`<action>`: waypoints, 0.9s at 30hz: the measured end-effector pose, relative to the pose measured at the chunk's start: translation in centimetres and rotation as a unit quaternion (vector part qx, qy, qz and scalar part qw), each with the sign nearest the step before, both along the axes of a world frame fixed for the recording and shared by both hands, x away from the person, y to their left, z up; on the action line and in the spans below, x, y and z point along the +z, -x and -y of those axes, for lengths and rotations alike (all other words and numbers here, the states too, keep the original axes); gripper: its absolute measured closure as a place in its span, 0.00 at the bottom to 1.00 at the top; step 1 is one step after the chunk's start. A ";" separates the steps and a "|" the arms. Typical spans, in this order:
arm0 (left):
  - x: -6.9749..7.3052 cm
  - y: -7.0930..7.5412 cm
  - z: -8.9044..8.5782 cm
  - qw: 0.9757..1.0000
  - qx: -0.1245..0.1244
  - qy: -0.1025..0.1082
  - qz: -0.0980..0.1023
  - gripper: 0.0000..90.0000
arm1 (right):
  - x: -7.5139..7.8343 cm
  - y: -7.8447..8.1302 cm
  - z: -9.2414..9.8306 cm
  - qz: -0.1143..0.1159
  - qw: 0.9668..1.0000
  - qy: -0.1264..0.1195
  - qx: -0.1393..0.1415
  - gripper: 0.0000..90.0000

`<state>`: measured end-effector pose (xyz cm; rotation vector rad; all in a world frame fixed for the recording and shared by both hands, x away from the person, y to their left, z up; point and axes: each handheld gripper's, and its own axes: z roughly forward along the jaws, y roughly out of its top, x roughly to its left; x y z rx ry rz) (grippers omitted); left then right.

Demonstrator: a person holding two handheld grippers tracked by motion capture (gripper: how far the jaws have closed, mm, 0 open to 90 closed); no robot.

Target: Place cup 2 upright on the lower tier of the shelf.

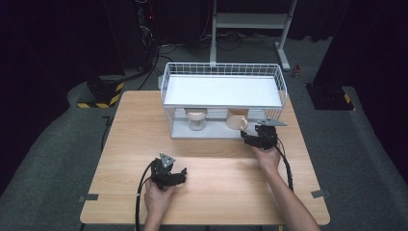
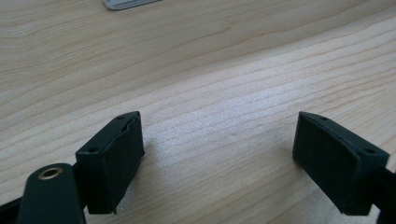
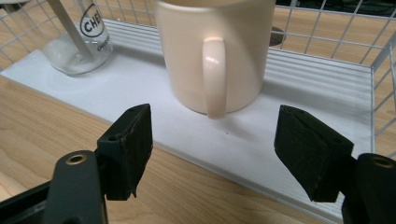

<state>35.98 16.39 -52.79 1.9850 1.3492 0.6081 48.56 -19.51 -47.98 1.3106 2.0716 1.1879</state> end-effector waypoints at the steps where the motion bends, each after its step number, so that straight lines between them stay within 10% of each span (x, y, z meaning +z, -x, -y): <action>1: 0.0 0.0 0.0 1.000 0.000 0.000 0.000 0.19 | 0.1 0.1 0.0 -0.001 1.000 -0.002 0.000 0.32; 27: 0.0 0.0 0.0 1.000 0.000 0.000 0.000 0.19 | 1.2 2.6 1.6 0.020 1.000 -0.022 0.010 0.33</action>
